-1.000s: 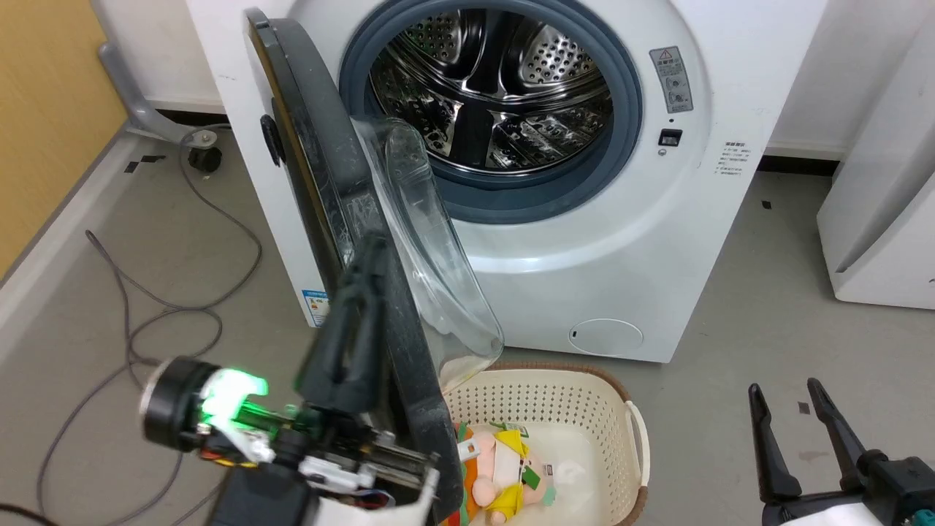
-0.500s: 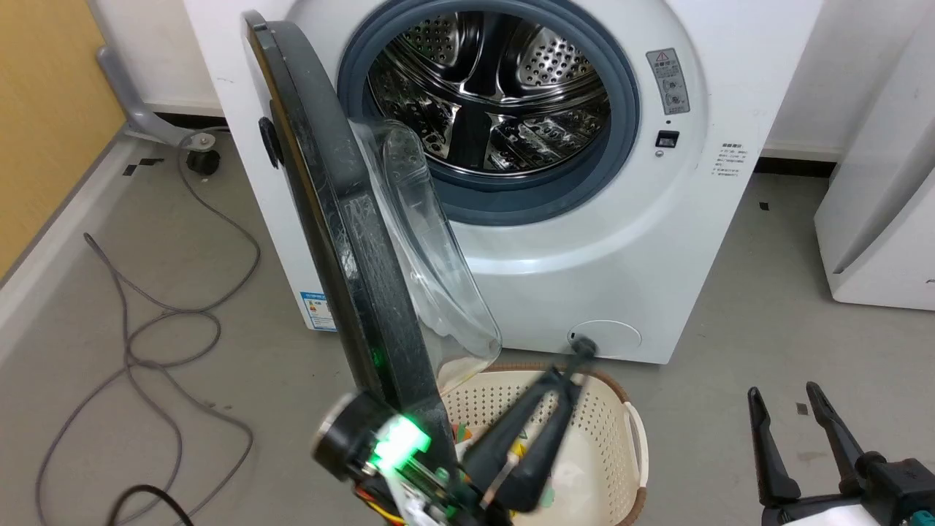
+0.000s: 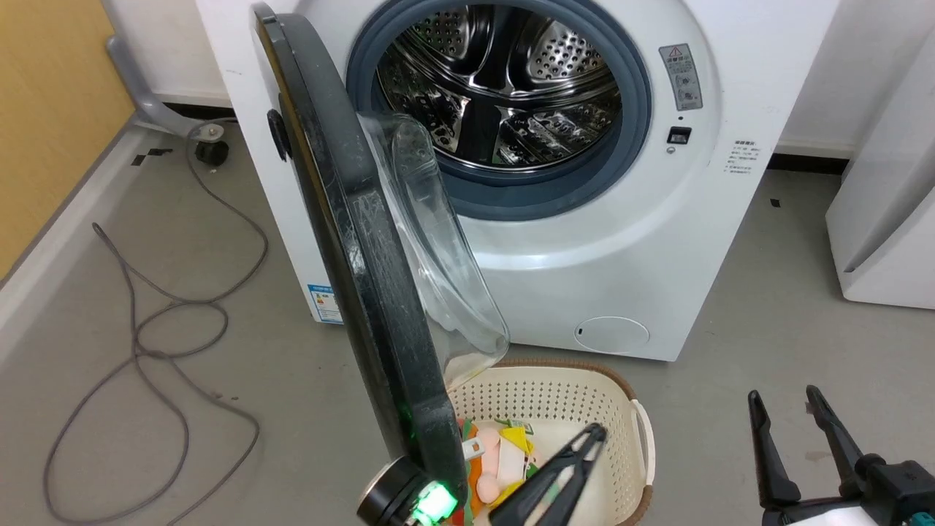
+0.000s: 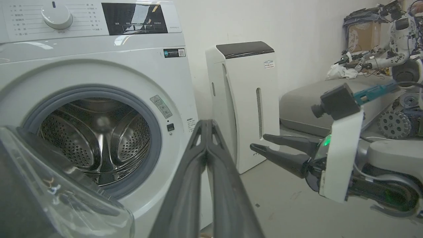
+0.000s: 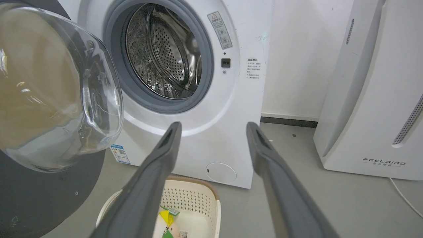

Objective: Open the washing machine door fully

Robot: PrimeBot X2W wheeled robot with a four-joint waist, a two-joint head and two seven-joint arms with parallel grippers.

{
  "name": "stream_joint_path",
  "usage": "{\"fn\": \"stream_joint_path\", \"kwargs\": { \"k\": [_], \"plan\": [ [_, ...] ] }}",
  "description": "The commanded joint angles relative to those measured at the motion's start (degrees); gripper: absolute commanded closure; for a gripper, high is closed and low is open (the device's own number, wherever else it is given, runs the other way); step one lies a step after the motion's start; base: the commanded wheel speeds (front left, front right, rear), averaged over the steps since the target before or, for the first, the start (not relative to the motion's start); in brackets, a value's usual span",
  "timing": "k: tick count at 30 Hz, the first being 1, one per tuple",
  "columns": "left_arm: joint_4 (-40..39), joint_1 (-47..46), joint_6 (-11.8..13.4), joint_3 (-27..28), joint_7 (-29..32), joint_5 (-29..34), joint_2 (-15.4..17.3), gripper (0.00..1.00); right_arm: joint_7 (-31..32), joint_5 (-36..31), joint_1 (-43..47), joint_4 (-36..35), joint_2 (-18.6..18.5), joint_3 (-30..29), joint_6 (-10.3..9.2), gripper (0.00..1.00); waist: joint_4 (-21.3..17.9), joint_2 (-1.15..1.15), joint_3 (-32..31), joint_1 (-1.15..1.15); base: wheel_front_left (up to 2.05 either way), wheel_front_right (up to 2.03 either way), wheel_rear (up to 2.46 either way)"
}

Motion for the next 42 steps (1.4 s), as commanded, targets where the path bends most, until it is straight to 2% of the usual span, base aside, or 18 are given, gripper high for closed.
{"fn": "stream_joint_path", "kwargs": {
  "k": [1, 7, 15, 26, 34, 42],
  "plan": [
    [0.46, 0.63, 0.56, 0.45, -0.25, -0.32, 0.17, 1.00, -0.25, 0.31, 0.90, 0.12, 0.25, -0.10, 0.03, 0.00, 0.05, 0.00, 0.11, 0.00, 0.00, 0.00, 0.00],
    [5.15, 1.31, 2.80, 3.06, -0.25, -1.52, 0.28, 1.00, -0.25, 0.30, 0.65, 0.23, 0.25, -0.66, 0.03, 0.00, 0.78, 0.00, 1.16, 0.00, 0.00, 0.00, 0.00],
    [8.95, 1.94, 3.61, 6.31, -0.25, -2.68, -0.10, 1.00, -0.25, 0.21, 0.24, 0.63, 0.25, -1.01, 0.03, 0.00, 2.71, 0.00, 2.18, 0.00, 0.00, 0.00, 0.00],
    [9.17, 3.60, 4.00, 9.13, -0.25, -2.58, -0.59, 1.00, -0.25, -0.07, 0.33, 0.82, 0.25, -1.18, 0.03, 0.00, 8.88, 0.00, 2.55, 0.00, 0.00, 0.00, 0.00],
    [7.83, 5.33, 4.25, 10.40, -0.25, -2.00, 0.32, 1.00, -0.25, 0.37, 0.38, 1.32, 0.25, -0.98, 0.03, 0.00, 14.36, 0.00, 2.23, 0.00, 0.00, 0.00, 0.00],
    [7.56, 5.79, 6.27, 15.17, -0.25, -2.62, 1.23, 1.00, -0.25, 0.63, 0.07, 1.58, 0.25, -0.57, 0.03, 0.00, 17.91, 0.00, 2.07, 0.00, 0.00, 0.00, 0.00]
  ]
}}
